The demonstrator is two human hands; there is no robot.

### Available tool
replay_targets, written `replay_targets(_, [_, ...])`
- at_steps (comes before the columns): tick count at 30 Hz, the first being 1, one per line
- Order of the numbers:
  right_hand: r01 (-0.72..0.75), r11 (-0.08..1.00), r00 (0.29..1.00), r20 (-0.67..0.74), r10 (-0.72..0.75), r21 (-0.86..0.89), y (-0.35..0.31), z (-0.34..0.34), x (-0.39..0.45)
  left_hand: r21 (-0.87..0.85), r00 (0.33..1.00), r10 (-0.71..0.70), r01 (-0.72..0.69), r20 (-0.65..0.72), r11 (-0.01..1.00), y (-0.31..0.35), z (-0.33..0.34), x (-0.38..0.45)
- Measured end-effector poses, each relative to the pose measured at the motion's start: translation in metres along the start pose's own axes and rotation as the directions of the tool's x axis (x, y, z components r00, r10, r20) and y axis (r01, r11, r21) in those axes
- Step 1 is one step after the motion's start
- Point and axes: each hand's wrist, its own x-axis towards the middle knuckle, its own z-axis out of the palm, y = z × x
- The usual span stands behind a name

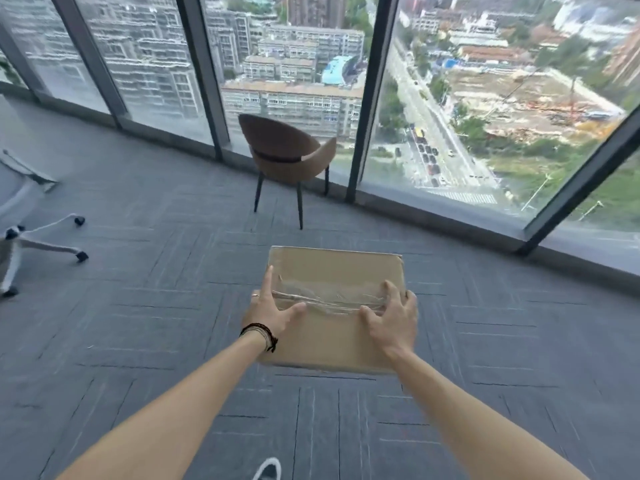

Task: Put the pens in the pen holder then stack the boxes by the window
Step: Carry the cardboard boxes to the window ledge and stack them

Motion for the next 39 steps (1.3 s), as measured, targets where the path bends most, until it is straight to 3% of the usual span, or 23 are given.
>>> replay_targets(5, [-0.134,0.990,0.986,-0.093,0.138,0.050,0.084,-0.074,0.049,0.049,0.984,0.110,-0.117,0.138,0.992,0.105,0.091,0.022])
replay_targets(10, [-0.293,0.950,0.938,-0.160,0.307,0.104,0.173,-0.143,0.109,0.141,0.927,0.236,-0.286,0.293,0.948,0.216,0.188,0.061])
replay_targets(20, [-0.511,0.829,0.749,-0.355,0.560,0.228,0.308,-0.275,0.245,0.088,0.734,0.415,-0.538,0.537,0.838,0.439,0.388,0.137])
replay_targets(31, [-0.645,0.673,0.511,-0.451,0.732,0.362,0.472,-0.406,0.343,0.064,0.515,0.483,-0.728,0.708,0.683,0.648,0.607,0.140])
replay_targets(39, [-0.669,0.640,0.468,-0.455,0.757,0.378,0.604,-0.530,0.441,0.042,0.474,0.505,-0.757,0.721,0.652,0.796,0.766,0.131])
